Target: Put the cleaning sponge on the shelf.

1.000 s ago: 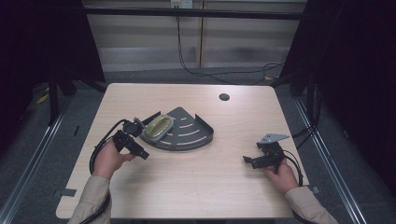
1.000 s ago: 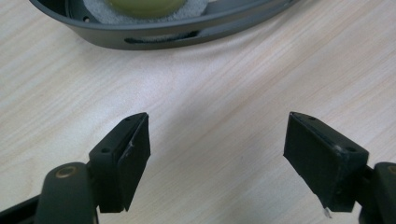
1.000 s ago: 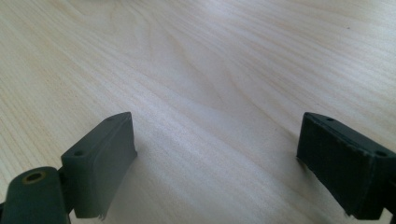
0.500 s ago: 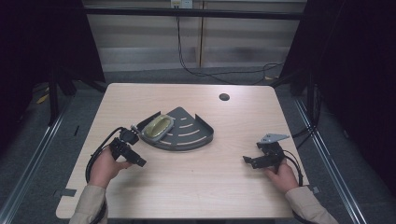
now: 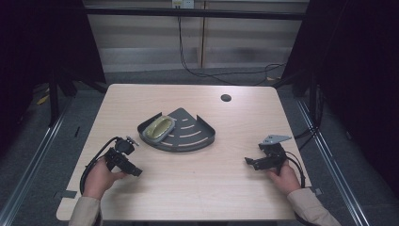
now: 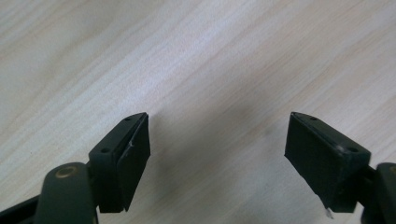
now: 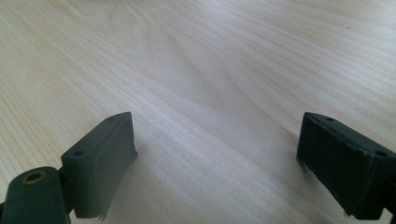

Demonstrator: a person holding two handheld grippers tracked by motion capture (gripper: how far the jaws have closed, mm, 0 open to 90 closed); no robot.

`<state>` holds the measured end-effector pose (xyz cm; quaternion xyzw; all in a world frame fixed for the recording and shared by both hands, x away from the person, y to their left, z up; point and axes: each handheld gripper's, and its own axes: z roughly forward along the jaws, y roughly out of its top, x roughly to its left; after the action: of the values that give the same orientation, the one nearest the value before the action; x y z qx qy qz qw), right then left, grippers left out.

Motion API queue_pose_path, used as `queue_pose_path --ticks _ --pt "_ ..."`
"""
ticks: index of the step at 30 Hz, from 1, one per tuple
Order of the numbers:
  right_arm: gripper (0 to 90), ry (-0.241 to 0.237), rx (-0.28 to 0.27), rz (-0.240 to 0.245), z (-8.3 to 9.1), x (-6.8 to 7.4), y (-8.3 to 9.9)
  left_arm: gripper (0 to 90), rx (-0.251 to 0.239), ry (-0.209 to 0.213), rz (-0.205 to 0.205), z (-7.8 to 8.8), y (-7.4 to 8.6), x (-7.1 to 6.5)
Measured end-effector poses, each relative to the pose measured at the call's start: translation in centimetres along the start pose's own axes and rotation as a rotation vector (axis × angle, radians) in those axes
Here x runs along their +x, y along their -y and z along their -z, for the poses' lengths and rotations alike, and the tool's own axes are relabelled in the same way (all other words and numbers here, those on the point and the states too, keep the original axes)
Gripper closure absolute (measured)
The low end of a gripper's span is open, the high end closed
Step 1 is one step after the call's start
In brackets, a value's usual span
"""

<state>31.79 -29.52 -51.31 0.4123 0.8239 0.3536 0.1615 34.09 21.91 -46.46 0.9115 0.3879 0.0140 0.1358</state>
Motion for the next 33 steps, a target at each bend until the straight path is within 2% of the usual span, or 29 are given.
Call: queue_pose_path --ticks 4,6,16,20,26,33 --pt "10.9 0.000 0.001 -0.001 0.0 0.0 0.0 21.7 -0.006 -0.009 0.007 -0.2 0.5 -0.1" --pt "10.9 0.000 0.000 -0.001 0.0 0.0 0.0 21.6 -0.011 -0.020 -0.004 -0.2 0.7 -0.1" --pt "10.9 0.000 0.000 0.000 0.0 0.0 0.0 20.6 -0.023 -0.021 0.001 -0.7 1.4 -0.3" --pt "10.9 0.000 0.001 -0.002 0.0 0.0 0.0 18.7 -0.044 -0.030 0.010 -0.8 1.7 -0.4" --pt "10.9 0.001 0.005 -0.007 0.0 0.0 0.0 15.1 -0.064 -0.049 0.002 -0.9 2.0 -0.6" --pt "10.9 0.000 0.003 -0.006 0.0 0.0 0.0 12.6 -0.108 -0.050 0.008 -1.0 2.6 -0.6"
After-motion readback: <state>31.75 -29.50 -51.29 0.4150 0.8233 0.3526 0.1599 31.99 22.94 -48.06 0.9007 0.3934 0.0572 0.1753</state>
